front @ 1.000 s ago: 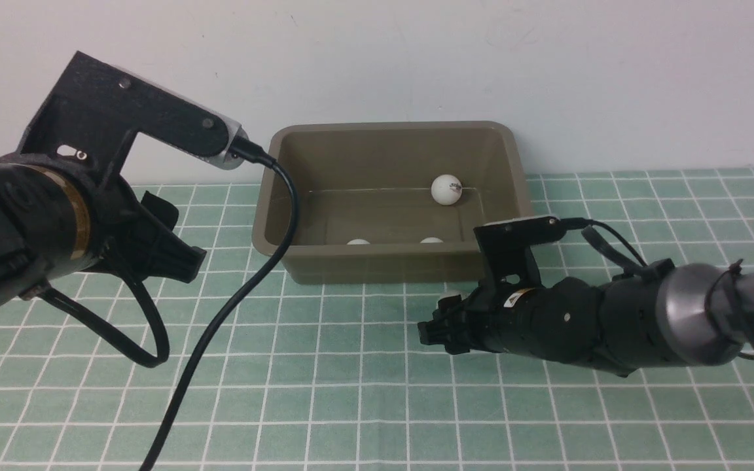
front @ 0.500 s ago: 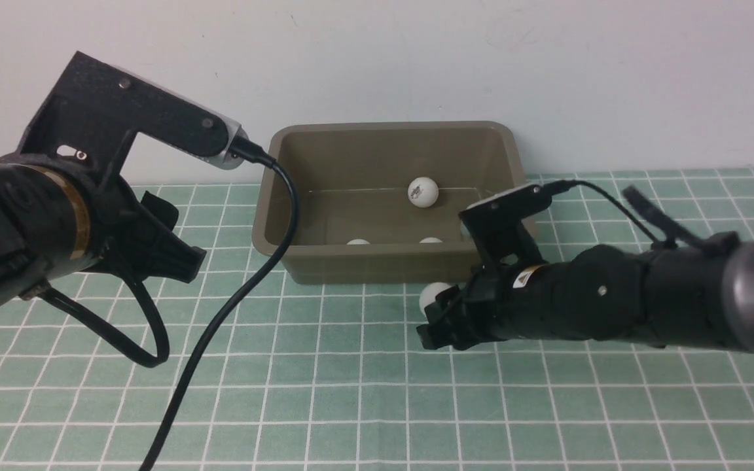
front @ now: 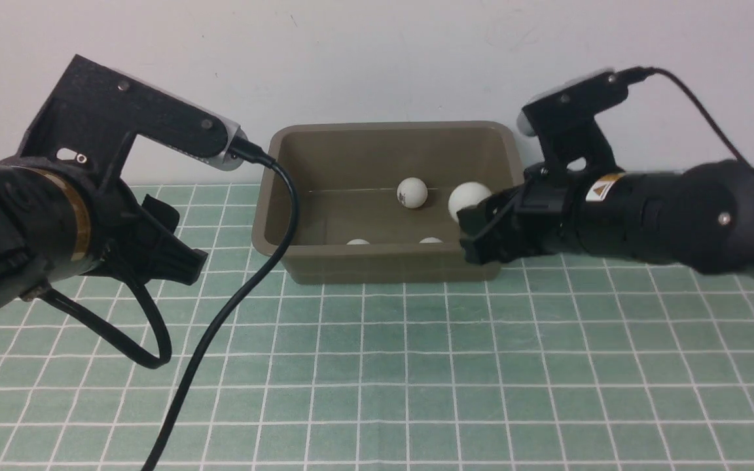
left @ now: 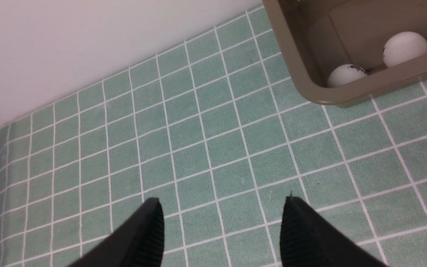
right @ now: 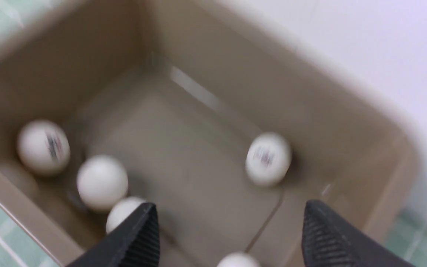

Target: Put the table tennis balls in the box on the green coffee tablecloth.

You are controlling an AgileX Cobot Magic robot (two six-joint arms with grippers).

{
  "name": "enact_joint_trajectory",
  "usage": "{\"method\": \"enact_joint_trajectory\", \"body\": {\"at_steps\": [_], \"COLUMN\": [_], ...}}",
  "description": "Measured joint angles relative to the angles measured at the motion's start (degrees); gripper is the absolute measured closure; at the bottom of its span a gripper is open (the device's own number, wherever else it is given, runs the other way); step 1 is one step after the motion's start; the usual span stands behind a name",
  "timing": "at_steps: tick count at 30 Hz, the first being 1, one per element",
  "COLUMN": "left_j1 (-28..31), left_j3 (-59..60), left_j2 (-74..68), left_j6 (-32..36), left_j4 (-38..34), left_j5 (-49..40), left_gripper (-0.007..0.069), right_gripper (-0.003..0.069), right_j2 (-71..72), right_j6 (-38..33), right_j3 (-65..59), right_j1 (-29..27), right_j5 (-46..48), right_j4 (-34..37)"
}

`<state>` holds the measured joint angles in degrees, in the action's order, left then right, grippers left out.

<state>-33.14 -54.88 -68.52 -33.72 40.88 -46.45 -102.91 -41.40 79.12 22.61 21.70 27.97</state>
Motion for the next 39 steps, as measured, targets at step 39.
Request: {"method": "enact_joint_trajectory", "body": {"at_steps": [39], "left_j1": [0.0], "left_j3": [0.0], "left_j2": [0.0], "left_j6": [-0.6], "left_j4": [-2.5], "left_j5": [3.2], "left_gripper": [0.0241], "right_gripper": [0.0197], "right_j2": [92.6], "right_j6": [29.2], "right_j3": [-58.8], "right_j1": [-8.7], "right_j5": [13.3], "right_j4": [-23.5]}}
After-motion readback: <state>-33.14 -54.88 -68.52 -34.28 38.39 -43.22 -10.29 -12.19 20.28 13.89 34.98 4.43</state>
